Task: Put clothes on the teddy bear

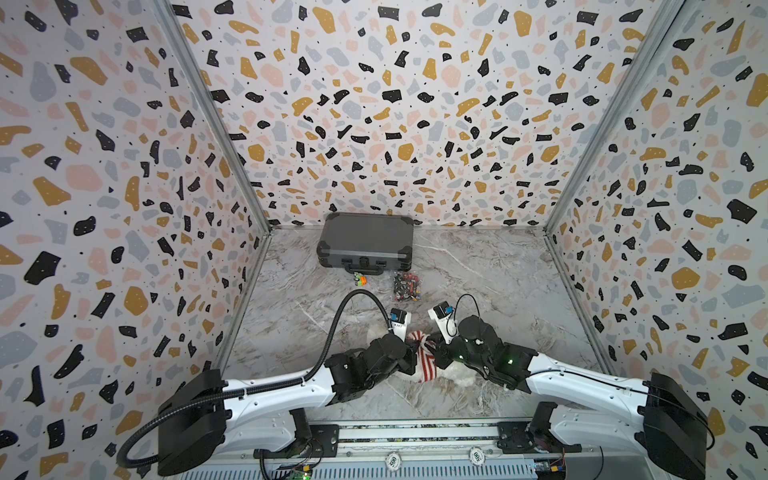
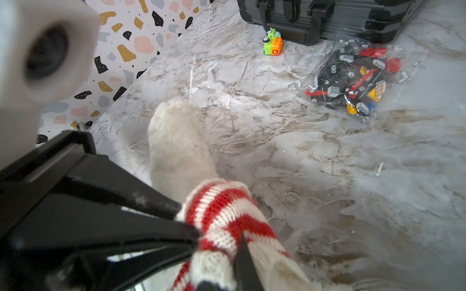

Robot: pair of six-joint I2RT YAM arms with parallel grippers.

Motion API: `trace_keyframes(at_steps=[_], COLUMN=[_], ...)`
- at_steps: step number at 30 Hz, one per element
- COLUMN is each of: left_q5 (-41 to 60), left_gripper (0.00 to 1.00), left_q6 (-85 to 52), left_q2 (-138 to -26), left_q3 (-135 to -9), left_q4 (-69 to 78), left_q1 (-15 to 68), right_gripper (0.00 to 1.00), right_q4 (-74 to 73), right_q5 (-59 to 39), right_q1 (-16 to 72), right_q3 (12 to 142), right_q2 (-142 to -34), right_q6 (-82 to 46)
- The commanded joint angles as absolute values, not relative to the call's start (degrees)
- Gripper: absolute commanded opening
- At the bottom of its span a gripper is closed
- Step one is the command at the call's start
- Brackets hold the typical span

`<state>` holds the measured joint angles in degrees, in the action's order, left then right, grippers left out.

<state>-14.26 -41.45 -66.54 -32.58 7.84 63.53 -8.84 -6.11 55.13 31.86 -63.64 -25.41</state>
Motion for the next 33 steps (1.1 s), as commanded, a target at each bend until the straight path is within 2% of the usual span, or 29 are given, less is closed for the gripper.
trace_keyframes(at_steps=[1, 8, 17, 23, 28, 33], left_q5=[-17.19, -17.58, -17.84, -18.1, -15.33, -8.31], left_gripper=[0.0, 0.0, 0.0, 0.0, 0.0, 0.0], left_q6=[-41.74, -43.78, -44.13, -43.62, -41.86, -40.13], left_q2=[-65.11, -59.89, -55.33, -53.92, -52.47, -54.9], left_q3=[-31.26, -26.98, -23.98, -22.66, -21.3, -20.79], left_q4=[10.74, 10.46, 8.12, 5.45, 7.02, 12.3], left_q1=[63.03, 60.07, 57.9, 57.33, 57.22, 57.7], right_gripper=[0.0, 0.0, 0.0, 0.0, 0.0, 0.16], right_q4=[-8.42, -4.86, -6.69, -10.88, -9.06, -11.47], right_q5=[-15.75, -21.28, -38.69, -44.32, -35.18, -30.39], right_q1=[55.82, 54.17, 53.09, 52.66, 51.48, 51.23], right_q3=[32.21, 32.53, 30.68, 29.66, 30.14, 30.68], right_q2=[-59.77, -55.51, -51.88, -51.36, -55.53, -62.37], right_q6=[-23.1, -16.53, -6.37, -8.37, -10.0, -11.57])
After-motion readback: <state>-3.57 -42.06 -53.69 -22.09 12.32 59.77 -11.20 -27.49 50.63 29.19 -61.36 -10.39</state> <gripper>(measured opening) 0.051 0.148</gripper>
